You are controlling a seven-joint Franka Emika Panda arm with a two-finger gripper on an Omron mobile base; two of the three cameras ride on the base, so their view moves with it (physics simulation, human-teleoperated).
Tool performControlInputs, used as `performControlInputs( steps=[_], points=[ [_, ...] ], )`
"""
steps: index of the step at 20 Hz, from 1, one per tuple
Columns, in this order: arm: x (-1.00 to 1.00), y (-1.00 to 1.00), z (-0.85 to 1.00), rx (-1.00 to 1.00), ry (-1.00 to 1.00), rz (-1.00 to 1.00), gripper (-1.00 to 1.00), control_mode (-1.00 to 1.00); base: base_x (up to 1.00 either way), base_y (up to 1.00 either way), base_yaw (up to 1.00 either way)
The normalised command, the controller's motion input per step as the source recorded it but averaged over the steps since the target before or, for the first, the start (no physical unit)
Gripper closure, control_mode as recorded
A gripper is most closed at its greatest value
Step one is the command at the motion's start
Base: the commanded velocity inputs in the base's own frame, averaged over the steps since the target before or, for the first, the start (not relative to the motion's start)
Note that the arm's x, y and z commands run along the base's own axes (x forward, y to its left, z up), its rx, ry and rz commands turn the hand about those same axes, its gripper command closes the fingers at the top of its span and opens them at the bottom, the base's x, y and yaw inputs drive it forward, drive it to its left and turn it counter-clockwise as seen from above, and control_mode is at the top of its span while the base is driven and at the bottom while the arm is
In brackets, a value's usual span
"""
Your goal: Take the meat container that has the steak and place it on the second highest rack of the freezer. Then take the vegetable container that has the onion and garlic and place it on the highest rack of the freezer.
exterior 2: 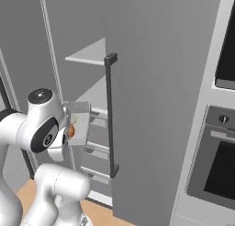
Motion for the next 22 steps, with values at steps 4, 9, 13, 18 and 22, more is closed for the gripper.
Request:
performControlInputs(
  steps=[4,9,13,18,22],
  points=[
    [0.00,0.00,0.00,0.00,0.00,0.00,1.00,1.00,0.34,0.26,0.00],
    [0.06,0.00,0.00,0.00,0.00,0.00,1.00,-1.00,0.21,0.00,0.00],
    [0.31,0.00,0.00,0.00,0.00,0.00,1.00,-1.00,0.00,0.00,0.00],
    [0.30,0.02,0.05,0.00,0.00,-0.04,1.00,-1.00,0.00,0.00,0.00],
    [0.03,0.00,0.60,0.02,-0.07,-0.06,1.00,-1.00,0.00,0.00,0.00]
  ],
)
